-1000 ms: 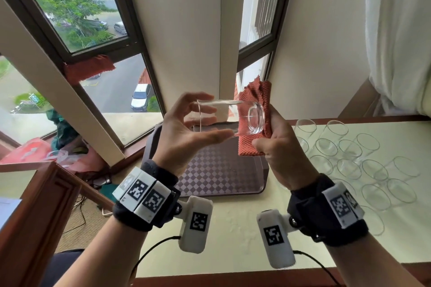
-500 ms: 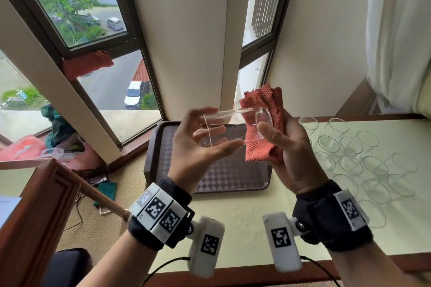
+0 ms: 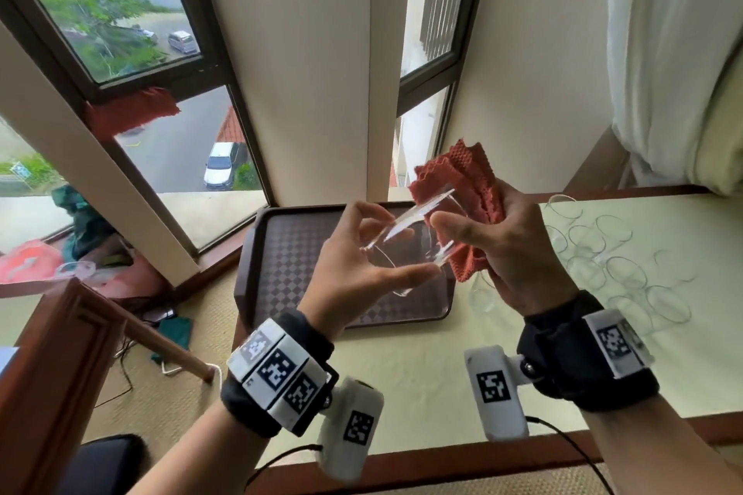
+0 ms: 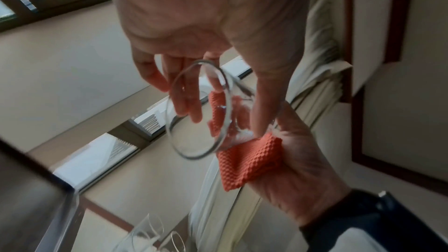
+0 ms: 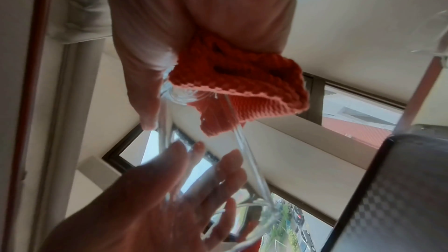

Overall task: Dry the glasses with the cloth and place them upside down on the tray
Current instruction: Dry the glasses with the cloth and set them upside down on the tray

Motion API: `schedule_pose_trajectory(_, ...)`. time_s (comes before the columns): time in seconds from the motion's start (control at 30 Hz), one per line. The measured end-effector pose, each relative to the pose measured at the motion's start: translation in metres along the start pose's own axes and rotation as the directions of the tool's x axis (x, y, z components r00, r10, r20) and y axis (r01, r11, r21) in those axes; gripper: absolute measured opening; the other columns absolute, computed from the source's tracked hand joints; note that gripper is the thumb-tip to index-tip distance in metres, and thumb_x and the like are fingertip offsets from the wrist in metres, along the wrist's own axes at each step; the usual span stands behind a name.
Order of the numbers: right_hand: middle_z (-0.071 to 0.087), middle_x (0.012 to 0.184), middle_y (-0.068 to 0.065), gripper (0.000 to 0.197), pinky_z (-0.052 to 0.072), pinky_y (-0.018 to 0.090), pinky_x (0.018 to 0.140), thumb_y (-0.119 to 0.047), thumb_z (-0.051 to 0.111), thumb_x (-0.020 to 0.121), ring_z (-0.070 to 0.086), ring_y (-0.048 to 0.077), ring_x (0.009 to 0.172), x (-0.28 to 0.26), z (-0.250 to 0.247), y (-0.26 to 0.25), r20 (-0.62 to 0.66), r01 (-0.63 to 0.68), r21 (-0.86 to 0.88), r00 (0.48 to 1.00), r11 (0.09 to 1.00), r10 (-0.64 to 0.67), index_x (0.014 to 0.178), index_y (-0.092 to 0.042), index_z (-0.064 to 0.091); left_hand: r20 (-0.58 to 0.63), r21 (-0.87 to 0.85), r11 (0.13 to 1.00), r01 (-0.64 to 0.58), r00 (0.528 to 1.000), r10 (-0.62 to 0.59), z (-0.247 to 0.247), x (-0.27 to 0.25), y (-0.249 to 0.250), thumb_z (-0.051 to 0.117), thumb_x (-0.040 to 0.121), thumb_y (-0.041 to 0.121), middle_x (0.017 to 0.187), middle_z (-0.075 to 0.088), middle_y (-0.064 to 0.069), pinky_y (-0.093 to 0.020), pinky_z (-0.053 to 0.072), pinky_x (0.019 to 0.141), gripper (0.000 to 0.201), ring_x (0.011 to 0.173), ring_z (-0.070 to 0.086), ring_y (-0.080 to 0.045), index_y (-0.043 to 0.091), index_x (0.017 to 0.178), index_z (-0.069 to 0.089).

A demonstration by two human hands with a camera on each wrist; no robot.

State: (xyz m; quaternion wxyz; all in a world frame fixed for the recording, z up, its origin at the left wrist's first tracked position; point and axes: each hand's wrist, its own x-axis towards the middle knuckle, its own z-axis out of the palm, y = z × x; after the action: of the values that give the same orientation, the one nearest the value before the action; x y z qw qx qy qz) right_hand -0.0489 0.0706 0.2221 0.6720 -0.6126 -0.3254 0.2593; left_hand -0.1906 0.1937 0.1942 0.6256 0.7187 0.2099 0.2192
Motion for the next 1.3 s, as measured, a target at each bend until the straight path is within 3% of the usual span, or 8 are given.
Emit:
schedule_pose_trajectory(0.1,0.076,0.104,-0.002,0.053,0.059,0.031,0.086,-0.032,0.082,0.063,0.073,0.016,0.098,0.000,-0.012,-0.012,0.083,0.057,-0.140,0.995,0.989,-0.045,0.112,-0.017,0.066,0.069,0.256,0.965,-0.058,0.997,0.042,0.015,0.001,0.018,0.091,0.063,0.034,0.114,0.062,0.013,-0.008,0.050,0.079,0.070,0.097,0.065,0.000,0.031,0.115,0.044)
schedule_pose_trajectory(0.23,0.076,0.103,-0.004,0.052,0.059,0.029,0.087,-0.030,0.084,0.063,0.073,0.011,0.098,-0.001,-0.024,-0.025,0.153,0.088,-0.177,0.986,0.980,-0.061,0.110,-0.017,0.067,0.089,0.552,0.814,-0.179,0.984,0.156,0.045,-0.001,0.028,0.080,0.070,0.049,0.127,0.055,0.005,-0.023,0.052,0.089,0.082,0.103,0.059,-0.008,0.023,0.133,0.034)
schedule_pose_trajectory(0.33,0.075,0.108,0.001,0.061,0.057,0.039,0.095,-0.031,0.085,0.064,0.072,0.015,0.102,-0.001,-0.034,-0.032,0.180,0.092,-0.193,0.982,0.977,-0.057,0.117,-0.010,0.065,0.047,0.564,0.806,-0.180,0.981,0.187,0.060,-0.002,0.028,0.075,0.072,0.053,0.127,0.053,0.003,-0.014,0.049,0.081,0.081,0.098,0.060,-0.005,0.021,0.134,0.033)
schedule_pose_trajectory(0.53,0.071,0.117,0.014,0.050,0.053,0.052,0.099,-0.041,0.061,0.088,0.070,0.029,0.108,-0.005,-0.050,-0.031,0.263,-0.068,0.006,0.963,0.998,0.064,0.126,-0.009,0.056,-0.007,0.087,0.994,-0.062,0.998,0.063,0.078,-0.006,0.029,0.080,0.072,0.056,0.143,0.052,-0.006,-0.039,0.057,0.095,0.076,0.117,0.065,-0.017,0.016,0.125,0.042)
schedule_pose_trajectory(0.67,0.069,0.125,0.011,0.054,0.047,0.051,0.106,-0.053,0.033,0.097,0.064,0.027,0.120,-0.018,-0.050,-0.027,0.342,-0.118,0.161,0.938,0.980,0.057,0.131,-0.017,0.055,-0.043,-0.181,0.984,-0.004,0.999,-0.004,0.085,-0.010,0.040,0.065,0.084,0.030,0.117,0.064,0.003,-0.021,0.055,0.077,0.046,0.101,0.069,-0.001,0.017,0.123,0.044)
schedule_pose_trajectory(0.87,0.065,0.127,0.010,0.058,0.051,0.044,0.103,-0.031,0.072,0.077,0.064,0.024,0.118,-0.026,-0.045,-0.012,0.421,-0.138,0.089,0.903,0.986,0.088,0.131,-0.022,0.053,-0.114,-0.408,0.913,-0.018,0.993,-0.031,0.089,-0.012,0.046,0.060,0.091,0.038,0.109,0.068,-0.004,-0.025,0.056,0.079,0.062,0.103,0.068,-0.011,0.003,0.138,0.041)
schedule_pose_trajectory(1.1,0.068,0.119,0.015,0.064,0.056,0.041,0.093,-0.009,0.078,0.073,0.068,0.030,0.110,-0.026,-0.056,0.001,0.464,-0.070,0.061,0.885,0.996,0.034,0.132,-0.010,0.055,-0.051,-0.464,0.886,-0.016,0.999,-0.008,0.087,-0.023,0.036,0.066,0.087,0.035,0.111,0.068,-0.009,-0.031,0.057,0.080,0.067,0.103,0.069,-0.022,0.004,0.140,0.041)
schedule_pose_trajectory(1.3,0.071,0.104,0.014,0.062,0.059,0.038,0.087,-0.024,0.084,0.063,0.070,0.032,0.097,-0.025,-0.064,-0.002,0.538,0.069,-0.055,0.842,0.996,-0.029,0.117,-0.002,0.064,0.012,-0.305,0.952,-0.028,0.999,0.034,0.048,-0.025,0.029,0.096,0.049,0.027,0.114,0.071,-0.013,-0.036,0.058,0.085,0.101,0.100,0.072,-0.035,0.017,0.136,0.046)
